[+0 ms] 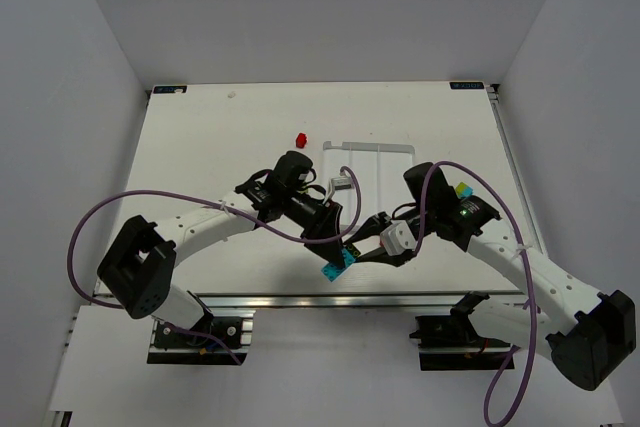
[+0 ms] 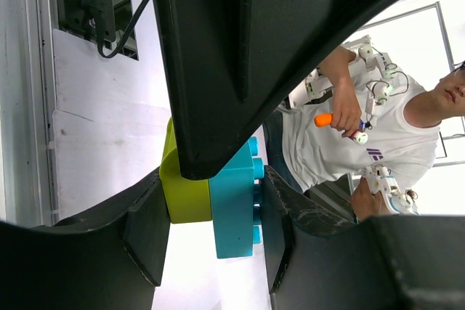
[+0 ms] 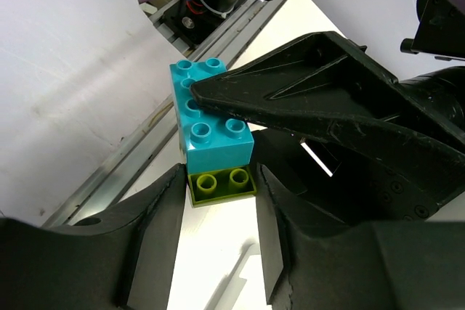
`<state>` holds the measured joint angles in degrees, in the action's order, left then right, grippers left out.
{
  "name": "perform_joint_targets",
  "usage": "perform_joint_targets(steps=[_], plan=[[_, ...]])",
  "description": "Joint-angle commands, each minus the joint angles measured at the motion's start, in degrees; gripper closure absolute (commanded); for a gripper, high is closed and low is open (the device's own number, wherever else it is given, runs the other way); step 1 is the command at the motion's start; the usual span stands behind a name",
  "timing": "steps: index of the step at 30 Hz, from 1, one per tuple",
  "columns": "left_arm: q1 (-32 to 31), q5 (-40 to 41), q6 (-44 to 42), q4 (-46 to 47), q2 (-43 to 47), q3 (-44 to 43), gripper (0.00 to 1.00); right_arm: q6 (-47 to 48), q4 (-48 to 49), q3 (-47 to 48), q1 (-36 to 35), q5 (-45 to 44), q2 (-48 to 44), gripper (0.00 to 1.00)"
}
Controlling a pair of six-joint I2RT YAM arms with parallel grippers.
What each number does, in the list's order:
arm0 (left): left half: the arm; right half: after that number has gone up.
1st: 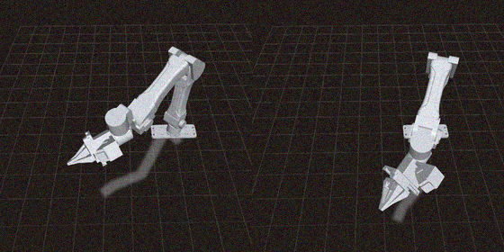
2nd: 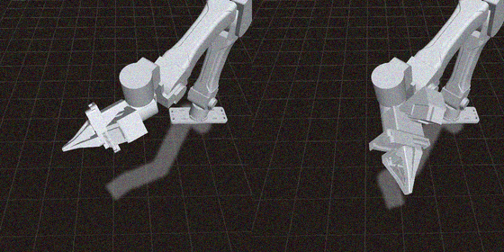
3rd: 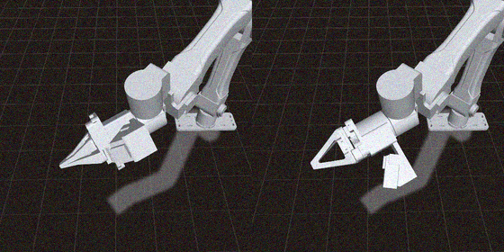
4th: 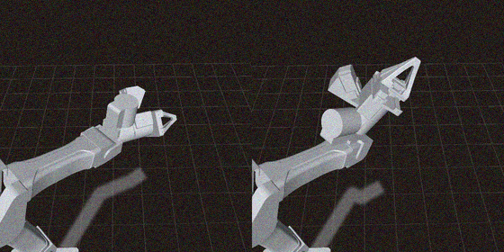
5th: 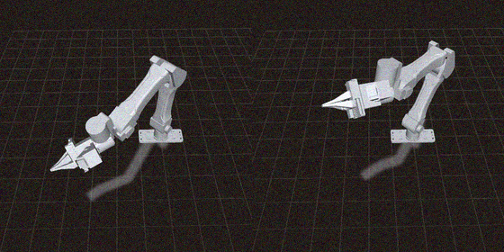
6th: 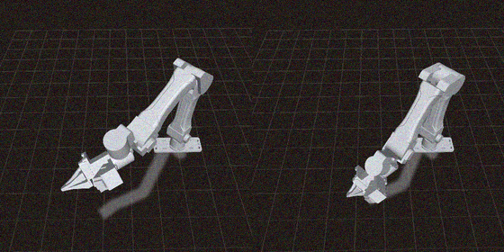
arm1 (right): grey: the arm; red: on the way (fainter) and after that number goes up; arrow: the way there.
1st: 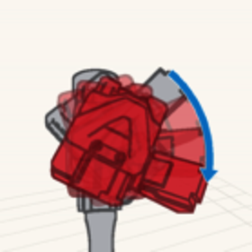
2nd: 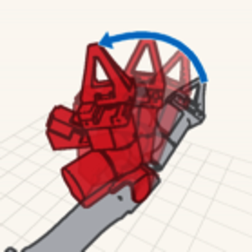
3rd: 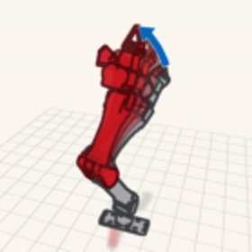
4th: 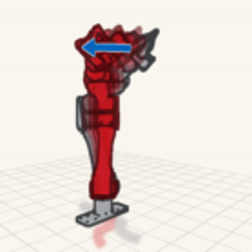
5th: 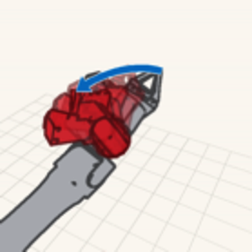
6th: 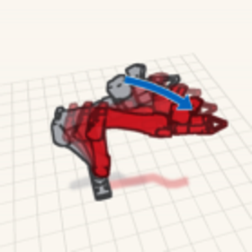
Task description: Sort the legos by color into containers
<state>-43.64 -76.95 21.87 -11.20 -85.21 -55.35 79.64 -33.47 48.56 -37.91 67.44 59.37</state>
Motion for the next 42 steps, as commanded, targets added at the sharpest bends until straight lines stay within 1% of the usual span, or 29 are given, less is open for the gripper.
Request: perform_joint_targets(steps=[1,3,4,7,10,14,17,23,26,27,28,29,30,31,32,34,35,36,39,40,42], plan=[[-0.22,-1.01,-1.04,0.22,0.74,-2.13,0.56,-0.71,0.07,0.66,-0.32,0.94,0.3,0.56],[-0.22,-0.92,-0.86,0.39,0.83,-2.22,0.55,-0.8,0.16,0.58,-0.32,0.85,0.57,0.53],[-0.22,-1.01,-0.86,0.39,0.75,-2.22,0.55,-0.97,0.51,0.4,-0.23,0.76,0.39,0.49],[-0.22,-1.01,-0.77,0.39,0.92,-2.39,0.55,-2.02,1.92,-0.3,-0.32,0.59,-0.05,0.43],[-0.22,-1.01,-0.77,0.48,0.92,-2.39,0.55,-2.73,2.62,-0.48,-0.15,0.24,-0.14,0.4],[-0.75,-1.01,-0.77,0.48,0.92,-2.3,0.54,-2.99,3.32,-0.74,-0.15,-0.46,0.39,0.4],[-0.75,-1.01,-0.51,0.74,1.1,-2.3,0.55,-3.08,3.42,-0.83,-0.06,-0.9,0.83,0.43],[-0.75,-1.01,-0.51,0.74,1.27,-2.22,0.55,-3.17,3.24,-0.57,-0.5,-1.17,1.45,0.52],[-0.75,-0.92,-0.51,0.74,1.1,-2.3,0.54,-3.0,2.89,-0.39,-0.41,-1.0,1.53,0.59],[-0.75,-1.01,-0.42,0.74,1.1,-2.22,0.54,-2.91,2.63,-0.3,-0.41,-0.82,1.53,0.64],[-0.75,-1.01,-0.51,0.83,1.01,-2.22,0.51,-2.73,2.1,-0.13,-0.24,-0.64,1.53,0.66],[-0.75,-1.01,-0.51,0.92,1.1,-2.22,0.5,-2.04,1.49,0.13,-0.23,-0.47,1.53,0.82],[-0.75,-0.92,-0.51,0.92,1.1,-2.22,0.48,-1.68,1.22,0.05,-0.06,-0.47,1.45,1.0],[-0.75,-0.84,-0.51,0.92,1.1,-2.13,0.46,-1.85,1.57,-0.21,-0.32,-0.47,0.75,1.0],[-0.75,-0.66,-0.51,0.74,1.27,-2.21,0.39,-2.46,2.44,-0.74,-0.23,-0.38,0.39,1.0],[-0.75,0.3,-0.6,0.57,1.54,-2.22,0.33,-3.08,2.62,-1.0,-0.15,-0.47,-0.4,1.0],[-0.75,0.48,-0.69,0.39,1.62,-2.48,0.27,-3.52,2.54,-1.01,-0.15,-0.73,-0.75,1.0],[-0.75,1.87,-0.86,-0.13,1.8,-2.83,0.23,-3.7,2.45,-1.09,-0.15,-1.08,-0.84,1.0],[0.57,3.56,-2.27,-3.03,2.24,-4.84,0.2,-4.14,2.1,-1.71,0.03,-3.1,-1.8,1.0],[0.57,5.47,-2.96,-4.25,2.24,-5.72,0.19,-4.22,2.01,-1.88,0.12,-3.71,-2.24,1.0],[0.57,7.59,-5.78,-8.47,2.24,-8.61,0.18,-4.84,2.1,-2.32,0.2,-4.77,-2.51,1.0]])
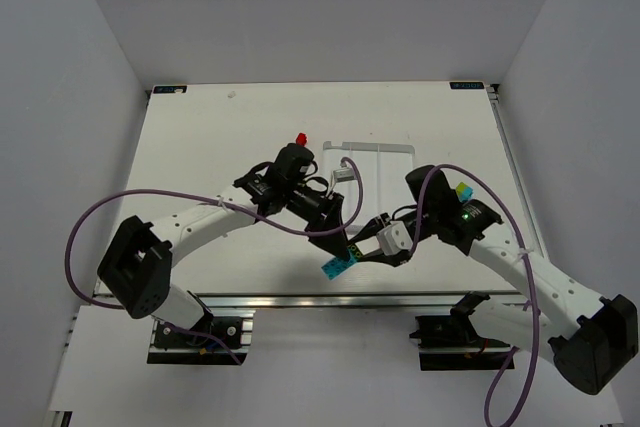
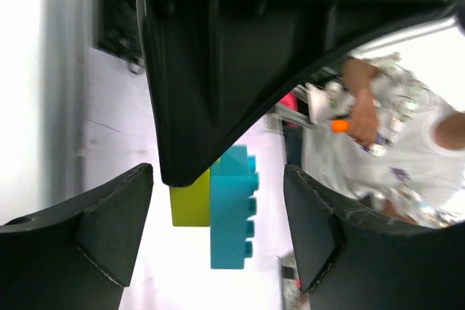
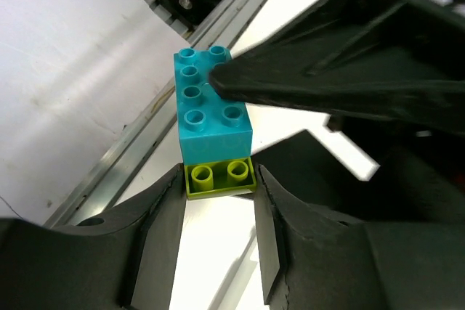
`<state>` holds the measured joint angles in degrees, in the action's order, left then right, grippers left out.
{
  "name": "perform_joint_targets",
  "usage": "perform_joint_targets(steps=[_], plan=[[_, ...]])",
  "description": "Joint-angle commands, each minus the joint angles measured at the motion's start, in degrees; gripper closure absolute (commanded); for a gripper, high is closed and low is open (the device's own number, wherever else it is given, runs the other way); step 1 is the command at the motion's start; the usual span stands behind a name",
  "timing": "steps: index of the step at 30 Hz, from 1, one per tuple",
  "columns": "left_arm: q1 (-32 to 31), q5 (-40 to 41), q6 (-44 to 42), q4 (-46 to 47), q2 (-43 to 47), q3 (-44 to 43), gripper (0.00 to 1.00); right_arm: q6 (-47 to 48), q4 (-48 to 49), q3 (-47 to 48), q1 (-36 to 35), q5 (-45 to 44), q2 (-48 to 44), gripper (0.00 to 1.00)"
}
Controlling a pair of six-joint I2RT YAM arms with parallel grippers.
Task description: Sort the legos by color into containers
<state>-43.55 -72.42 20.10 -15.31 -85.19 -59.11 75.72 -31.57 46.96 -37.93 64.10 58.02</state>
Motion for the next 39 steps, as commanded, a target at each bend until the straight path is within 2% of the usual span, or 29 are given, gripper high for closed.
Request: perform_joint_targets(steps=[1,4,6,7,8,10,11,12,13,15,18,21,26,29,39], plan=[[0.48,5.25,-4.8,-5.68,2.31,-5.66,0.18,-1.36,0.28,-0.82,0.14,-2.04,-1.33,1.0],[1.01,13.06,-9.01,-13.58,3.18,-10.21,0.17,-4.42,0.2,-1.25,0.4,-4.85,-2.47,1.0],[1.01,24.13,-10.43,-17.73,4.93,-11.55,0.17,-6.54,0.37,-1.52,0.58,-6.96,-3.61,1.0],[1.01,34.09,-10.43,-18.69,7.38,-11.99,0.16,-11.34,2.29,-2.3,0.49,-9.49,-5.36,1.0],[1.01,38.71,-10.17,-18.88,9.06,-11.9,0.17,-14.78,3.7,-2.57,0.75,-11.52,-6.07,1.0],[1.01,45.67,-8.86,-17.04,13.27,-7.89,0.17,-24.6,7.38,-3.01,1.02,-15.91,-7.21,1.0],[0.49,51.27,-8.76,-14.25,18.08,-6.03,0.17,-26.66,8.1,-3.71,1.11,-19.5,-7.39,1.0],[0.48,52.81,-8.5,-12.74,20.3,-3.84,0.17,-28.51,8.63,-4.24,1.45,-20.67,-7.57,1.0],[-0.04,54.82,-8.67,-9.94,25.11,2.01,0.18,-32.7,9.59,-5.29,1.63,-21.37,-7.4,1.0],[-0.04,54.84,-8.93,-9.39,26.12,3.55,0.18,-34.31,9.77,-5.3,1.55,-21.21,-6.26,1.0],[-0.04,53.53,-10.16,-7.9,28.93,8.04,0.16,-42.04,9.16,-2.94,1.46,-20.85,-2.05,1.0],[-0.04,52.21,-10.43,-2.03,32.27,12.61,0.13,-44.77,5.74,1.2,1.63,-20.68,2.7,1.0],[-0.57,51.16,-11.57,1.95,32.9,15.78,0.08,-50.14,4.07,6.64,1.72,-16.73,7.79,1.0],[-0.57,49.58,-12.62,3.09,31.49,16.22,0.02,-49.97,0.74,10.33,1.81,-13.56,11.41,1.0],[-0.57,45.09,-13.42,5.73,29.91,17.54,0.03,-46.99,-2.88,14.56,1.63,-8.46,16.69,1.0]])
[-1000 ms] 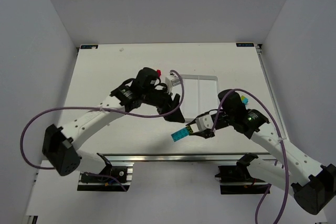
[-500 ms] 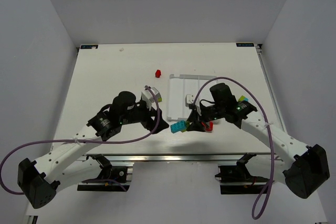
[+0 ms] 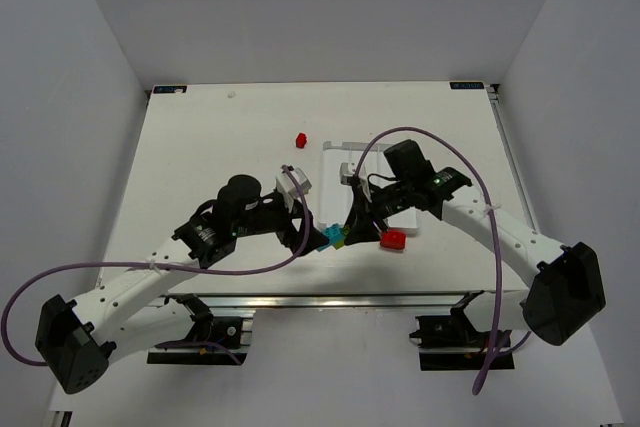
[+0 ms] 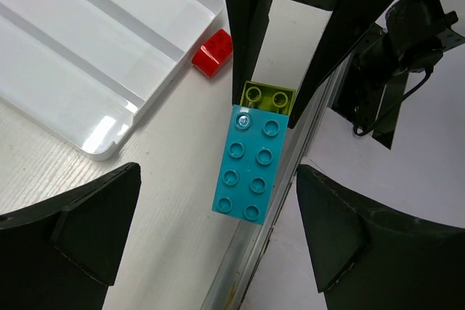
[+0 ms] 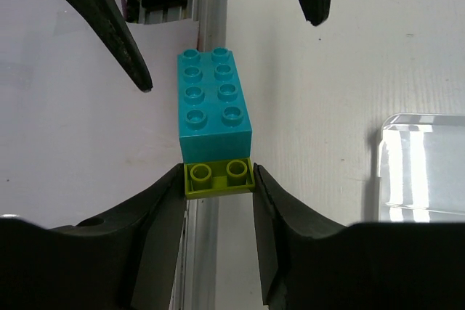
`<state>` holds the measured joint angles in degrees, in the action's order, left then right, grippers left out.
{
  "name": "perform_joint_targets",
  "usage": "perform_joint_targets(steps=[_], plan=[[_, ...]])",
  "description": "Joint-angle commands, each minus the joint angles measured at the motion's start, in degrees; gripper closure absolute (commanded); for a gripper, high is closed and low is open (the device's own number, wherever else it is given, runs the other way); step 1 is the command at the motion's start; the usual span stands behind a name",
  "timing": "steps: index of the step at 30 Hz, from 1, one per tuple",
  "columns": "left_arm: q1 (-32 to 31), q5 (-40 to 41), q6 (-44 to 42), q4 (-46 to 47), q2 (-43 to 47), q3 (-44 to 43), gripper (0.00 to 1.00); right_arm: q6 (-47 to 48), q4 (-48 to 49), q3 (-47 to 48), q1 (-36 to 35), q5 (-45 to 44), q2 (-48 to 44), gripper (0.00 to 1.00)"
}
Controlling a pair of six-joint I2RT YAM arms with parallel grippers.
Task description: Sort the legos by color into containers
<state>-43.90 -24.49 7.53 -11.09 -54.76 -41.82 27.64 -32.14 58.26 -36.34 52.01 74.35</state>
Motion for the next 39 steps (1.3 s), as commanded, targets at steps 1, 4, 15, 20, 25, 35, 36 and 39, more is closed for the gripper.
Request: perform_joint_targets(steps=[1,4,15,20,25,35,36,39], plan=[[-0.22,-4.06,-0.94,1.69,-0.69,0.34,0.03,1.19,-2.14,3.26,0.21,3.71,0.45,1.0],[-0.22,-6.35,-0.67,1.78,-0.7,0.34,0.05,2.76,-2.31,3.53,0.21,5.2,0.62,1.0],[-0.22,-11.28,-0.24,0.02,-1.22,0.08,0.1,11.47,-9.17,7.04,0.3,11.01,3.35,1.0],[-0.22,-11.37,0.12,-0.16,-1.31,-0.01,0.23,11.56,-9.08,6.69,0.39,10.48,3.17,1.0],[-0.22,-11.81,-0.15,-2.26,-2.98,-1.15,0.39,11.65,-8.64,6.43,0.48,10.48,3.0,1.0],[-0.22,-11.9,-0.06,-2.8,-3.77,-1.51,0.68,11.39,-8.55,6.43,1.71,10.83,3.44,1.0],[-0.22,-11.98,-0.15,-2.53,-3.86,-1.51,0.71,11.39,-8.47,6.34,1.53,10.66,3.44,1.0],[-0.22,-11.72,-0.06,-2.27,-3.42,-1.95,0.88,11.56,-8.55,5.73,1.8,9.96,3.61,1.0]])
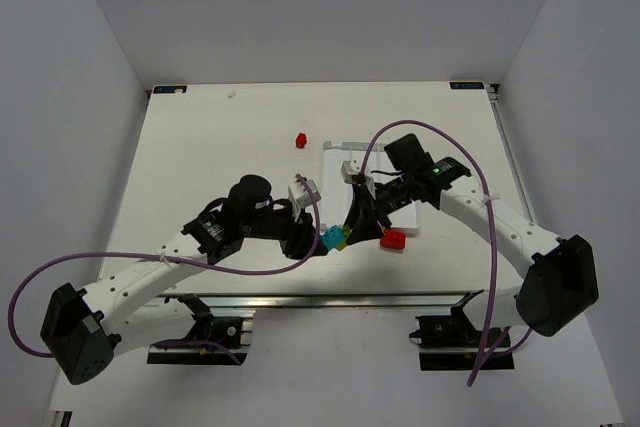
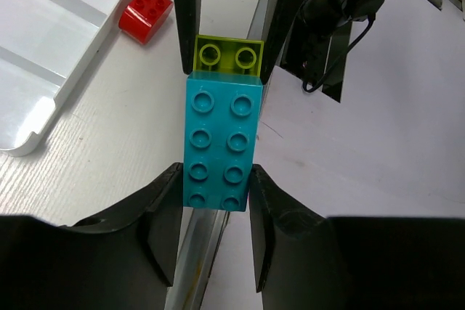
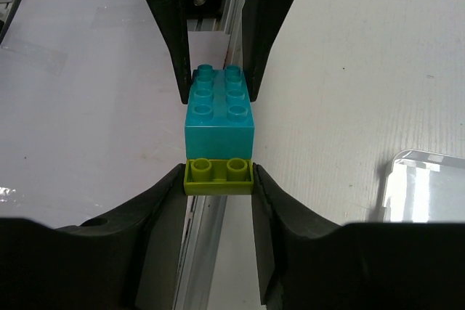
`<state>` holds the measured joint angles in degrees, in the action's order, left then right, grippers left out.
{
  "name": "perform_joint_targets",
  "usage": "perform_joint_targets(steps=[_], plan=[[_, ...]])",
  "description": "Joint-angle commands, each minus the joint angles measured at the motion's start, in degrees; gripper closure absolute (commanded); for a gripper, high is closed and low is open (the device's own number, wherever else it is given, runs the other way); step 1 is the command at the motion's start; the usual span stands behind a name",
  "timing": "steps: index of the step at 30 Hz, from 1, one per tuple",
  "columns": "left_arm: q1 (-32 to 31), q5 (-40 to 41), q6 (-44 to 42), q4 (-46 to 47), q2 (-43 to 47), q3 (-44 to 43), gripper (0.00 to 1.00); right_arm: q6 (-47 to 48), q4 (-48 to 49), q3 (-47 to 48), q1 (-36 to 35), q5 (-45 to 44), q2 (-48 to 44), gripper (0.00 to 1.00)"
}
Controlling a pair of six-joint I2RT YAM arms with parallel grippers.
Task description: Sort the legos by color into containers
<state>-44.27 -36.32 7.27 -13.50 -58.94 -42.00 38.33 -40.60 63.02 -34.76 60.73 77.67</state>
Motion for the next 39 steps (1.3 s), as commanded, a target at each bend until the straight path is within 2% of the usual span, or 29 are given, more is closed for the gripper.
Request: perform_joint_targets(steps=[1,4,8,14,21,26,31,34,35,39], plan=[[0.15,0.19,0.2,0.31,0.93,-1.86,0.92,1.13,-0.09,0.61,0.22,0.97,0.29,1.0],[0.15,0.46,0.29,0.93,1.98,-2.03,1.0,1.4,0.17,-0.18,0.4,0.44,0.2,1.0],[1.2,0.37,0.64,0.58,3.12,-2.56,1.0,2.01,0.17,-1.06,0.75,-0.43,0.29,1.0],[1.73,6.78,-0.15,-1.71,6.11,-3.53,1.0,4.39,-1.06,-2.99,1.63,-3.16,0.29,1.0],[1.73,14.51,0.46,-1.01,4.36,-4.06,1.0,2.47,2.01,-6.24,3.82,-7.19,-1.73,1.0],[1.73,25.23,4.15,3.38,-4.05,-5.99,1.0,-13.16,17.9,-11.34,6.63,-24.66,-7.95,1.0],[0.6,32.26,9.78,10.42,-13.29,-9.05,1.0,-21.88,26.53,-14.76,10.06,-39.43,-14.28,1.0],[0.59,38.22,14.43,10.07,-20.67,-12.13,1.0,-24.88,30.05,-16.09,11.9,-44.63,-15.88,1.0],[0.59,41.47,15.4,9.63,-22.34,-14.14,1.0,-25.66,30.57,-16.35,12.17,-45.17,-15.97,1.0],[0.59,44.75,19.18,9.89,-31.73,-18.2,1.0,-26.9,31.72,-17.41,13.84,-43.77,-15.79,1.0]])
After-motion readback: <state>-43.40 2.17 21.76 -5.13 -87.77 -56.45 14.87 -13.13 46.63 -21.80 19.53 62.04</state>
